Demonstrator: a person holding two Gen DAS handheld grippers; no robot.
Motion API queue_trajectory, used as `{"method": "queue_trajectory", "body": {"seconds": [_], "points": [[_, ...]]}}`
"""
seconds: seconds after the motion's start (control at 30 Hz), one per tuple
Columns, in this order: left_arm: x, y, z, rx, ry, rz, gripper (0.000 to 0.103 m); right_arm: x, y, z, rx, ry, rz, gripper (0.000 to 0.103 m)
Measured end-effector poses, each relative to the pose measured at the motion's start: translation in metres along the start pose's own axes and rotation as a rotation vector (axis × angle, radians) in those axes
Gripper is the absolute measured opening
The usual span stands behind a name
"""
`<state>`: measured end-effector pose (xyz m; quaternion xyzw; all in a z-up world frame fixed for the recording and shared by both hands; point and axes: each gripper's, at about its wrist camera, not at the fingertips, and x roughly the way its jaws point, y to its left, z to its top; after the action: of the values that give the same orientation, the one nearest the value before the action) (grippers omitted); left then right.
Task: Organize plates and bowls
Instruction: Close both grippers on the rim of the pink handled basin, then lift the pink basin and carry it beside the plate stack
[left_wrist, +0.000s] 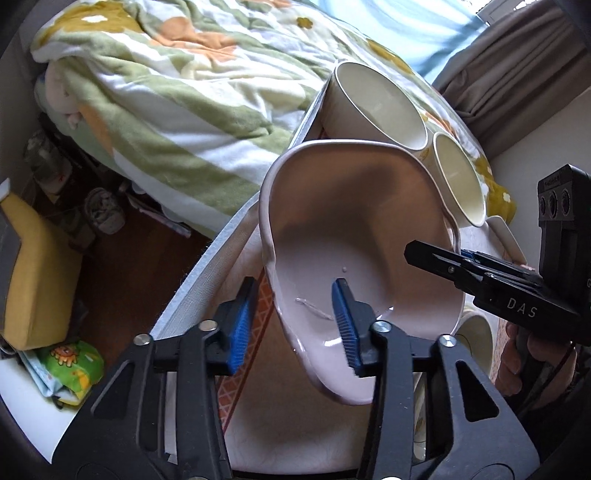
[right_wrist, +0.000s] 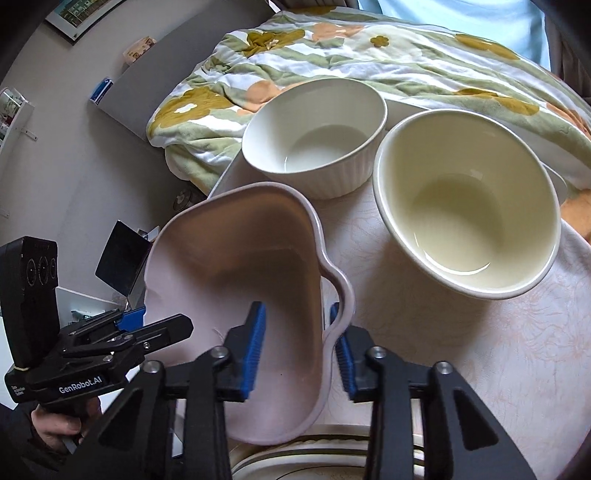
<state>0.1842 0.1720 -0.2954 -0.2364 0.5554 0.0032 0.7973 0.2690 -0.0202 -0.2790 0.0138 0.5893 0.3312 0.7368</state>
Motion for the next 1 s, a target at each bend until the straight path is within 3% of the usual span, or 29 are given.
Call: {"method": "queue_trajectory", "body": {"seconds": [0.1,0.3,0.53,0.77,1.0], "points": [[0.004,0.003,0.003,0.005,0.008,0.034,0.011,0.003,-0.002,0.000,-0.002,0.012,-0.024,0.013],[-0.001,0.002,0.009,0.028,-0.001,0.045,0.011,-0.002,-0.001,0.000,0.009,-0.005,-0.021,0.011],[-0.037,-0.018,0.018,0.088,-0.046,0.032,0.011,-0.036,0.003,-0.011,0.057,-0.088,-0.009,0.011],[-0.084,-0.079,0.009,0.209,-0.138,0.007,0.011,-0.106,0.000,-0.046,0.110,-0.230,-0.009,0.011],[-0.096,-0.176,-0.043,0.311,-0.152,-0.036,0.011,-0.187,-0.031,-0.109,0.159,-0.345,-0.052,0.012]]}}
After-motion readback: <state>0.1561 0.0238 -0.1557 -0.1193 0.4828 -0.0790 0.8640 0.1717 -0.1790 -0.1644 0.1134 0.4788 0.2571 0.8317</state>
